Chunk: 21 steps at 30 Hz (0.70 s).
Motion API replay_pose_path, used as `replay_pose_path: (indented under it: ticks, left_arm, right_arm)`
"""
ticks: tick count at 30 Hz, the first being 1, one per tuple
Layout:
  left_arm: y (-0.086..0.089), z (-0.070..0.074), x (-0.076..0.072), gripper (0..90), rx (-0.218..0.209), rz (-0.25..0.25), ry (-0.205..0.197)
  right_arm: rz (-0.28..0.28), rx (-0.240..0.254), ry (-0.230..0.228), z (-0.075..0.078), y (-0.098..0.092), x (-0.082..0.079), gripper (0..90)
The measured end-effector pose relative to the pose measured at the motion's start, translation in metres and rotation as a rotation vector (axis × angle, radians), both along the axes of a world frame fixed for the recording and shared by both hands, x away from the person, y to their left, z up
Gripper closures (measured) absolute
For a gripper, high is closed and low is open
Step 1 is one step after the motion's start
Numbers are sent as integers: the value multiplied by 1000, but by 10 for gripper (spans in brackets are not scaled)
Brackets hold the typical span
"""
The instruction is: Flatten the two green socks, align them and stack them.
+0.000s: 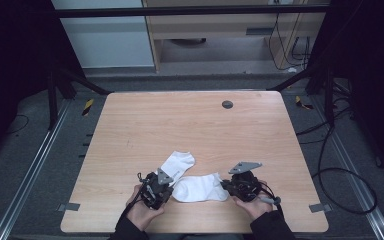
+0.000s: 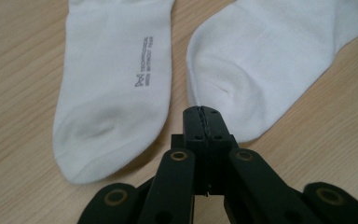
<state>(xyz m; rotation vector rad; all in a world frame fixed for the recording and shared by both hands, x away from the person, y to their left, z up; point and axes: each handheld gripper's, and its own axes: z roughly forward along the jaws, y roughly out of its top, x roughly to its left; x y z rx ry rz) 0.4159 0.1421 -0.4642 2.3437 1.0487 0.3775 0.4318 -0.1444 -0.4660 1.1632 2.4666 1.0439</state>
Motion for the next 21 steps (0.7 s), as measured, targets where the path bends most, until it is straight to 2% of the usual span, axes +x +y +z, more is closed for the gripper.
replay_pose_path:
  ticks: [8,21]
  left_arm:
    - [6,-8,2,896,21,9,11]
    - [10,-12,1,895,30,13,33]
  right_arm:
    - [-6,1,2,-10,6,3,833]
    - [1,-5,2,-15,13,6,851]
